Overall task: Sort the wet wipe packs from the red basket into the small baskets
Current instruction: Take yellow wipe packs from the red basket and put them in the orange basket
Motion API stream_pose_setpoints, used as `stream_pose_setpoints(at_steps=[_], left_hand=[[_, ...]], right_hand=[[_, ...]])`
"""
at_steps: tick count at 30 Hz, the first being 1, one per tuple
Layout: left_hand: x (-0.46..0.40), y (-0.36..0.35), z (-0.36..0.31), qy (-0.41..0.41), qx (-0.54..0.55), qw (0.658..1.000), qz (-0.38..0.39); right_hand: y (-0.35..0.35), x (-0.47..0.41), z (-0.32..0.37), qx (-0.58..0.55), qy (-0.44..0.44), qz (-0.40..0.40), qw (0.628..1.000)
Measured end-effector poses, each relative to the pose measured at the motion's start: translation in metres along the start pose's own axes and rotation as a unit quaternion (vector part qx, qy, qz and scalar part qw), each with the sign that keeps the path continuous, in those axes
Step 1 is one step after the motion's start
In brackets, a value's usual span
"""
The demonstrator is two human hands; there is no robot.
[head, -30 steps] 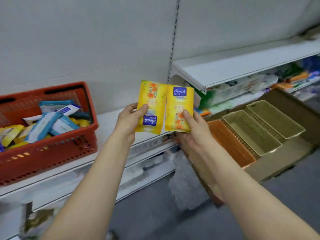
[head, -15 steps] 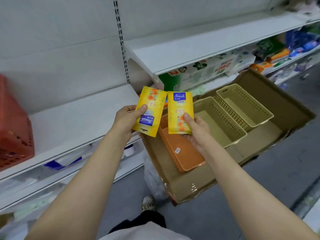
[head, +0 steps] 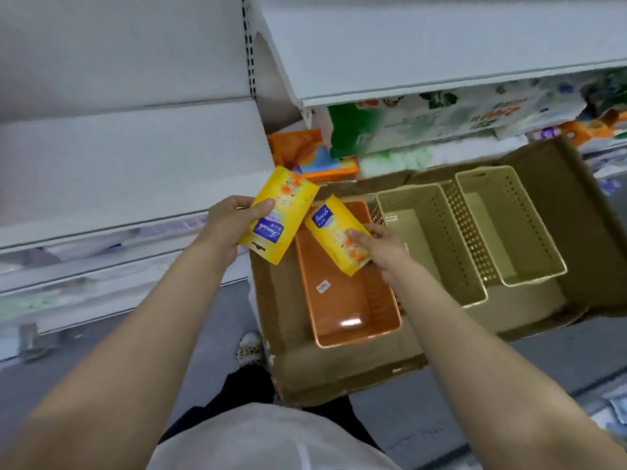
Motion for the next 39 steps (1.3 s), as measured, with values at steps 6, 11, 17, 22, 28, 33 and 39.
stream_pose_setpoints(at_steps=[6, 11, 17, 22, 28, 33, 39], left_hand=[[0.018, 0.026, 0.034, 0.011, -0.015, 0.996, -0.085], [0.031, 0.03, 0.063, 0.032, -0.02, 0.992, -0.124], [0.03, 0.026, 0.085, 0.049, -0.04, 0.991, -0.116], [0.022, 0.025, 0.091, 0.043, -0.059, 0.993, -0.095], [0.014, 0.018, 0.09, 0.043, -0.089, 0.994, -0.051], [0.001, 0.011, 0.084, 0.036, -0.109, 0.993, -0.022], [-0.01, 0.007, 0.075, 0.02, -0.123, 0.992, -0.004]], right_hand=[[-0.024, -0.057, 0.022, 0.263, 0.048, 0.041, 0.963], [-0.059, -0.089, 0.042, 0.43, 0.12, 0.062, 0.893], [-0.096, -0.111, 0.053, 0.512, 0.202, 0.045, 0.833], [-0.1, -0.102, 0.046, 0.541, 0.311, -0.032, 0.781], [-0.107, -0.11, 0.05, 0.6, 0.287, -0.007, 0.747], [-0.107, -0.107, 0.039, 0.606, 0.217, 0.042, 0.764], [-0.108, -0.087, 0.012, 0.636, 0.204, 0.078, 0.74]])
Point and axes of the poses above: each hand's wrist, its own x-axis away from the middle knuckle, its own y-axis out of the back of the hand, z = x × y, the point moved 8 cm from there along -x, towards the middle knuckle, and after that the axes turned 11 degrees about -y, right-handed, at the moved point
